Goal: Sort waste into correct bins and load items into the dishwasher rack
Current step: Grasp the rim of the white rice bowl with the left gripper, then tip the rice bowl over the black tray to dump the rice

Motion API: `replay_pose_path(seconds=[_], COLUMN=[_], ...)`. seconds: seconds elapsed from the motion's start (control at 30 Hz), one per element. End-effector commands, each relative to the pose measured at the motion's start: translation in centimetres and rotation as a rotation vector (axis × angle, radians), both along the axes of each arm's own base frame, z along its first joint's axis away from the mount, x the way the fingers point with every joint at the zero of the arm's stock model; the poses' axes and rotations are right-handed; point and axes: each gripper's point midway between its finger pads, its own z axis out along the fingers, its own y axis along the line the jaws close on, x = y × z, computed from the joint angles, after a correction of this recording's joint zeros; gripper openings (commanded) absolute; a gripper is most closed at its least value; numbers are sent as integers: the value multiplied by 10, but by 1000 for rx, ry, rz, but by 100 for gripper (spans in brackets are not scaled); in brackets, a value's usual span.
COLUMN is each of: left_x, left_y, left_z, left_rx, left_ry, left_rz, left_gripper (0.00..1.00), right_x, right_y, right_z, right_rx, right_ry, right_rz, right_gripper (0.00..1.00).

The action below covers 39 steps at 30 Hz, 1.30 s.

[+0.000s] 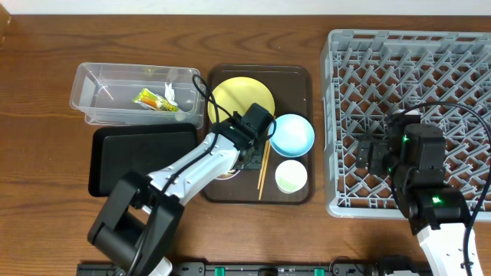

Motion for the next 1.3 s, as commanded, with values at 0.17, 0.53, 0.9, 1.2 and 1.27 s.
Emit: replay_pose_path(seconds=[0.17, 0.53, 0.9, 1.2, 1.27], left_x=[9, 29, 37, 45, 45], left_y=[-5, 74, 110, 146, 155], left_z=[64, 109, 91, 99, 101], left_rx=[-100, -201, -682, -1093, -1173], left_ry=[-144, -184, 6, 59, 53], left_rz=[-67, 139, 192, 328, 352], left_gripper=[6, 6, 6, 6, 6], right_x=[3, 3, 3, 3, 3], right_y=[2, 2, 2, 2, 2], right_z=[8, 8, 8, 8, 8], right_rx=[11, 10, 10, 10, 10], right_ry=[-19, -19, -19, -19, -19], right_rz=[-4, -4, -4, -4, -4], right_gripper=[99, 99, 99, 99, 99])
